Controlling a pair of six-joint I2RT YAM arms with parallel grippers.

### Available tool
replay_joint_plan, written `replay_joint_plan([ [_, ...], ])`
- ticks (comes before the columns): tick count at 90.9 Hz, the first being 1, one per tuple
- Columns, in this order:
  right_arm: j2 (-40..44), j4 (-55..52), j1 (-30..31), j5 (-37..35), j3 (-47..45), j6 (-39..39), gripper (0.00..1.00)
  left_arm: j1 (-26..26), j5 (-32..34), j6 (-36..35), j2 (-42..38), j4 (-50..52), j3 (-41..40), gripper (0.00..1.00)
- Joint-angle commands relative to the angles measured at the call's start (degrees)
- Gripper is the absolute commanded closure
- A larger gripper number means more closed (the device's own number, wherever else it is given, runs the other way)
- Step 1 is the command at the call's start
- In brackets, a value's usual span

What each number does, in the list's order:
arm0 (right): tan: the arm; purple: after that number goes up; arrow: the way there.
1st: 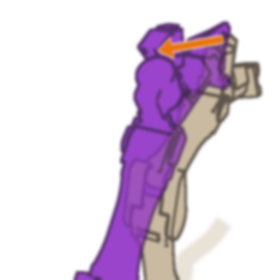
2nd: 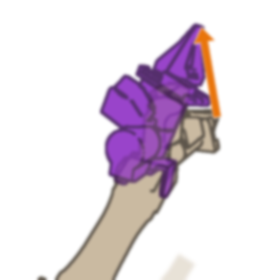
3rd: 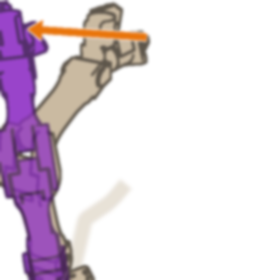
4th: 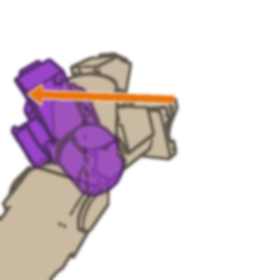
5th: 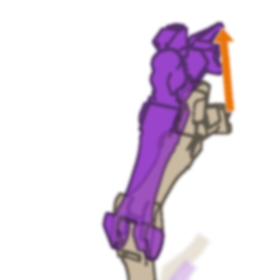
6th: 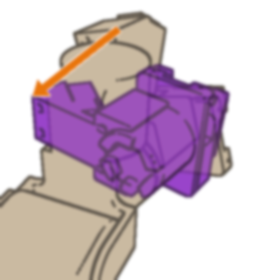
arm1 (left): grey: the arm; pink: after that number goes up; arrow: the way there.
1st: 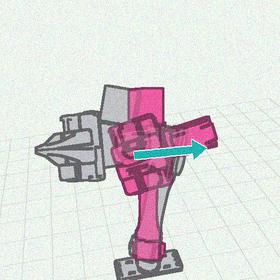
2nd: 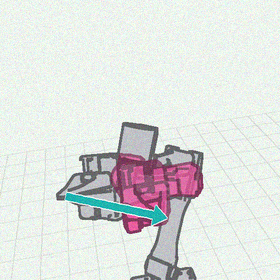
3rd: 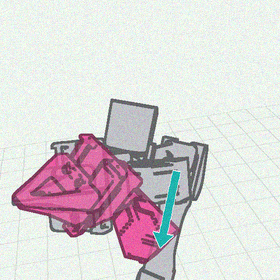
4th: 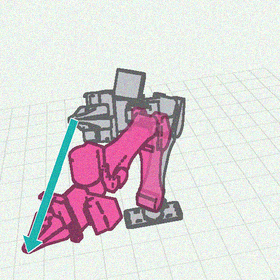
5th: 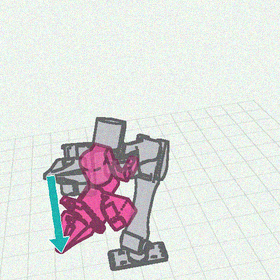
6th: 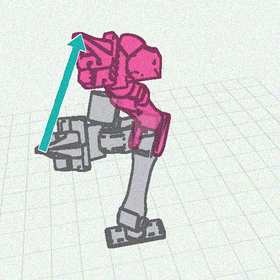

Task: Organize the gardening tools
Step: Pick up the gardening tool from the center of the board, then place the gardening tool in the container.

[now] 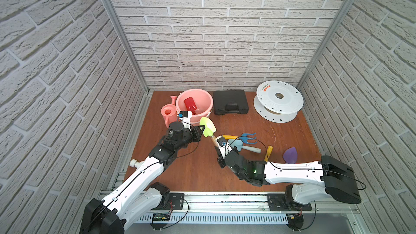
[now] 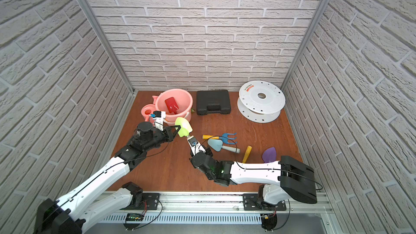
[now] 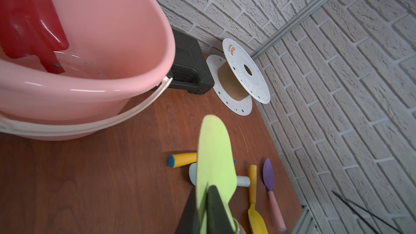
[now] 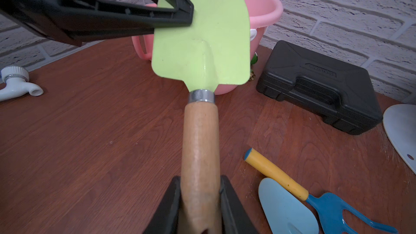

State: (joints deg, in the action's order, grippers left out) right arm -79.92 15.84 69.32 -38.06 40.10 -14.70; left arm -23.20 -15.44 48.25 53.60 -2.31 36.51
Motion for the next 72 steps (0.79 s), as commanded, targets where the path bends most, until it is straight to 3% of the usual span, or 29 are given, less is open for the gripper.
replay_joint_plan([
  [1, 2.48, 4.06, 0.86, 0.18, -0.37, 1.37, 0.97, 0.20, 1.70, -3.79, 1.94, -0.16, 1.99, 1.00],
  [4, 2.62, 4.03, 0.90, 0.19, -0.37, 1.45, 0.96, 0.18, 1.55, -4.03, 2.26, 0.13, 2.79, 1.00],
  [8, 2.79, 4.11, 0.88, 0.04, -0.37, 1.79, 0.85, 0.25, 1.41, -4.58, 2.60, 0.84, 3.89, 1.00],
  [13, 2.99, 4.05, 0.86, -0.83, -0.29, 2.28, 0.62, 0.18, 1.44, -5.92, 2.95, 2.86, 6.00, 1.00],
  [19, 3.68, 3.50, 0.90, -2.94, -0.43, 1.84, 0.27, 0.22, 1.95, -8.49, 3.28, 5.46, 9.24, 1.00],
  [24, 4.36, 3.65, 0.84, -4.39, -0.94, 1.72, 0.11, 0.32, 2.11, -11.39, 3.81, 7.57, 12.07, 1.00],
  [36, 6.11, 3.78, 0.85, -5.69, -1.79, 2.14, 0.02, 1.16, 2.31, -16.72, 5.94, 11.16, 18.98, 1.00],
  [59, 10.74, 8.74, 0.79, -7.31, -5.84, 4.55, 0.00, 3.06, 8.73, -33.61, 12.14, 17.47, 32.25, 1.00],
  [72, 12.58, 10.60, 0.82, -7.71, -7.35, 5.54, 0.00, 7.83, 8.26, -36.95, 16.83, 18.07, 39.02, 1.00],
])
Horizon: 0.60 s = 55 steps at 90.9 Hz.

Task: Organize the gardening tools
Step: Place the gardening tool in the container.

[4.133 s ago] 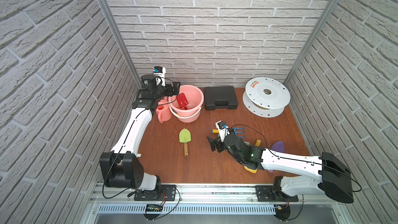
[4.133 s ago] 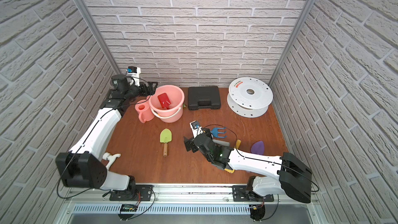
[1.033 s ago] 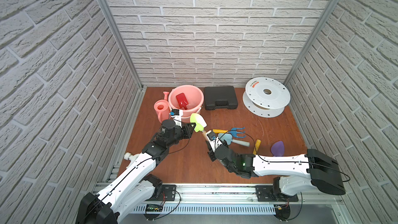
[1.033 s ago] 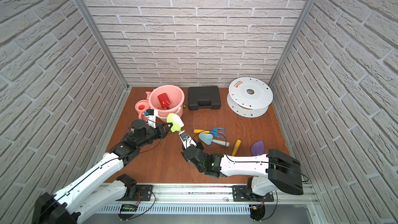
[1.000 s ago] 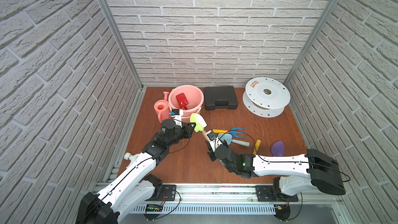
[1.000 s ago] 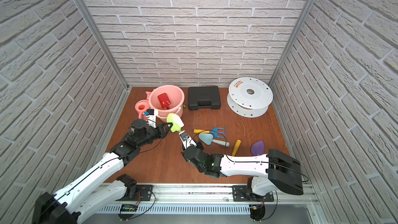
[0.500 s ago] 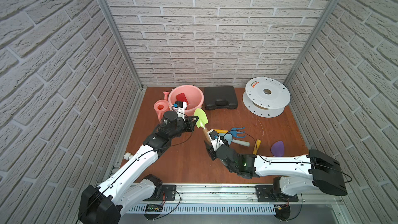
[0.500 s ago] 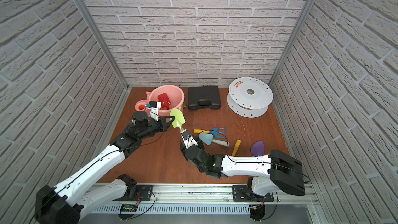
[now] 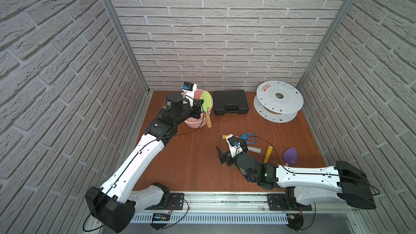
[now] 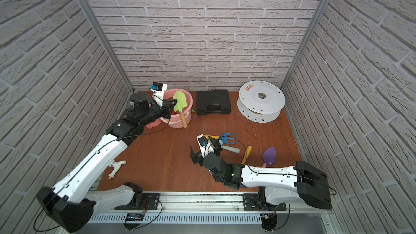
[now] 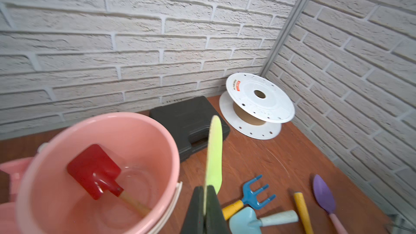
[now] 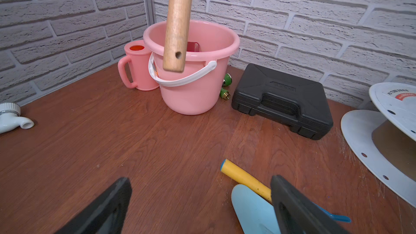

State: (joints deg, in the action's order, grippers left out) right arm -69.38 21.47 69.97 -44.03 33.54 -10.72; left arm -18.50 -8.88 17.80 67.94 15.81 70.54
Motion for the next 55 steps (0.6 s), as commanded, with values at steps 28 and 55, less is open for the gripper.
replay_joint_plan([
  [28, 1.10, 5.06, 0.16, -2.64, -0.49, 2.18, 0.00, 8.20, -1.72, -16.03, 13.51, -10.86, 11.15, 1.00],
  [55, -0.51, 5.68, -0.18, -3.71, -0.17, 2.99, 0.00, 11.11, -12.68, -18.71, 24.82, -18.97, 8.83, 1.00],
])
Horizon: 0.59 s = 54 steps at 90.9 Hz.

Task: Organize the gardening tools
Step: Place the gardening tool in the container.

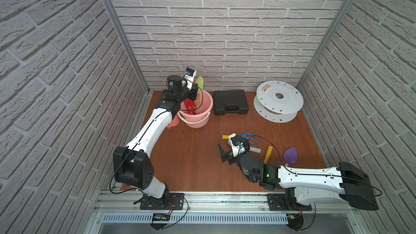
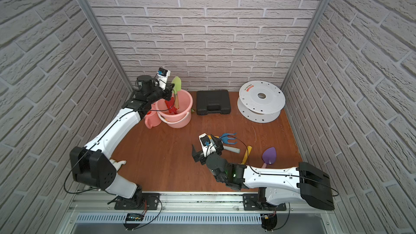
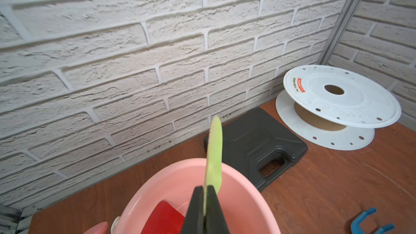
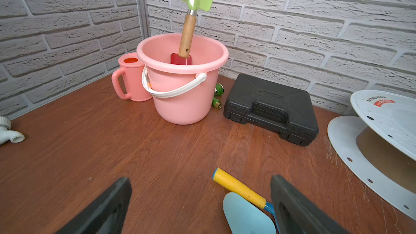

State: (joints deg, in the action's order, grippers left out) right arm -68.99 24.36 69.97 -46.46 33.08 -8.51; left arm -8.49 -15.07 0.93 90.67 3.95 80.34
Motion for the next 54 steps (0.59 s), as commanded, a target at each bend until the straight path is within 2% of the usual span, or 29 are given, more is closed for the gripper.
replay_joint_plan([
  [1, -1.02, 2.80, -0.23, -1.32, 0.35, 0.87, 0.01, 1.19, -6.92, -1.82, 2.33, -7.19, -1.05, 1.00],
  [11, -1.85, 2.82, -0.61, -1.44, 0.57, 1.12, 0.00, 2.00, -9.67, -1.52, 4.65, -10.13, -3.15, 1.00],
  [25, -1.98, 2.57, -1.19, -1.84, 0.50, 0.67, 0.01, 3.37, -9.86, 0.20, 4.92, -13.12, -6.65, 1.00],
  [28, -2.02, 2.42, -1.30, -1.77, 0.49, 0.55, 0.01, 3.71, -9.36, 0.33, 4.65, -12.80, -7.09, 0.96],
  [32, -2.02, 2.24, -1.44, -1.79, 0.49, 0.29, 0.01, 4.34, -9.76, 0.57, 4.30, -12.37, -7.59, 0.86],
  [35, -2.00, 2.15, -1.47, -1.72, 0.49, 0.11, 0.01, 5.03, -10.67, 1.03, 3.94, -12.32, -8.07, 0.70],
  [41, -1.99, 1.80, -1.58, -1.67, 0.65, -0.13, 0.01, 6.12, -12.21, 2.54, 3.10, -12.03, -8.69, 0.55],
  [43, -2.02, 1.69, -1.53, -1.63, 0.71, -0.28, 0.01, 6.56, -12.62, 3.06, 2.75, -11.74, -8.70, 0.46],
  [46, -1.92, 1.40, -1.59, -1.62, 0.75, -0.41, 0.01, 6.96, -12.73, 3.92, 2.23, -11.04, -8.66, 0.27],
  [50, -1.82, 1.04, -1.57, -1.99, 0.88, -0.65, 0.01, 7.35, -12.59, 4.60, 1.53, -9.66, -8.31, 0.20],
  [54, -1.55, 0.32, -1.59, -2.80, 0.85, -1.28, 0.01, 7.43, -11.92, 4.77, 0.96, -7.39, -7.48, 0.06],
])
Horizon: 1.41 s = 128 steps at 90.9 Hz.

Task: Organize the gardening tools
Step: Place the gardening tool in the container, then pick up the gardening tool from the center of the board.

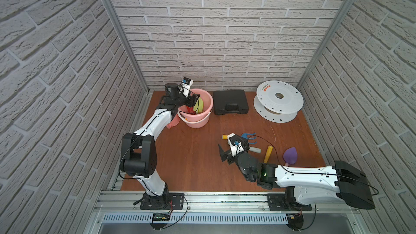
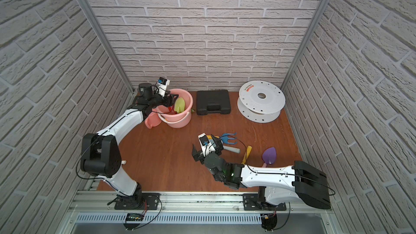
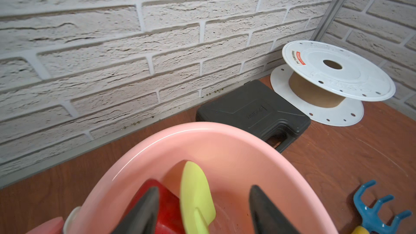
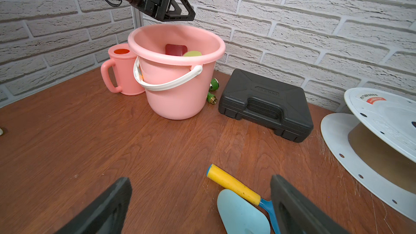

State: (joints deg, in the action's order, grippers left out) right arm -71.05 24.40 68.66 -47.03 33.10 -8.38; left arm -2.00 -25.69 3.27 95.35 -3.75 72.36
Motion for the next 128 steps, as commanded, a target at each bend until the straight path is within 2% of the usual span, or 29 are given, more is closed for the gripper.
replay_joint_plan([
  [1, 0.58, 0.15, -0.28, -2.48, 0.82, -1.61, 0.01, 0.94, -1.07, 2.44, -3.92, 0.97, 0.85, 0.04],
  [17, 2.46, -4.02, -0.90, -4.26, 1.55, -4.06, 0.01, 0.48, 0.59, 9.43, -5.98, 7.45, 4.01, 0.02],
  [26, 2.33, -8.30, -1.96, -3.85, 2.95, -6.68, 0.01, -2.19, 2.44, 14.03, -8.41, 7.73, 2.78, 0.02],
  [47, 1.77, -21.97, -5.77, 1.09, 7.79, -14.24, 0.01, -15.12, 17.32, 16.29, -16.39, 4.69, -6.74, 0.02],
  [62, 3.45, -25.65, -12.32, 8.85, 6.64, -17.64, 0.01, -25.49, 29.32, 17.01, -22.35, 0.08, -17.50, 0.02],
  [71, 4.26, -27.70, -17.25, 13.64, 5.22, -19.93, 0.01, -29.92, 32.63, 18.15, -25.29, -2.07, -22.66, 0.02],
  [90, 4.97, -31.30, -21.77, 15.72, 3.51, -20.38, 0.01, -37.38, 38.24, 20.82, -29.89, -5.00, -31.08, 0.02],
  [111, 4.13, -34.70, -28.16, 20.55, 1.17, -20.40, 0.01, -39.19, 41.96, 24.30, -33.23, -10.25, -42.16, 0.02],
  [128, -0.09, -34.00, -33.34, 28.76, 0.07, -21.25, 0.01, -39.23, 40.29, 24.51, -37.56, -3.60, -39.54, 0.02],
])
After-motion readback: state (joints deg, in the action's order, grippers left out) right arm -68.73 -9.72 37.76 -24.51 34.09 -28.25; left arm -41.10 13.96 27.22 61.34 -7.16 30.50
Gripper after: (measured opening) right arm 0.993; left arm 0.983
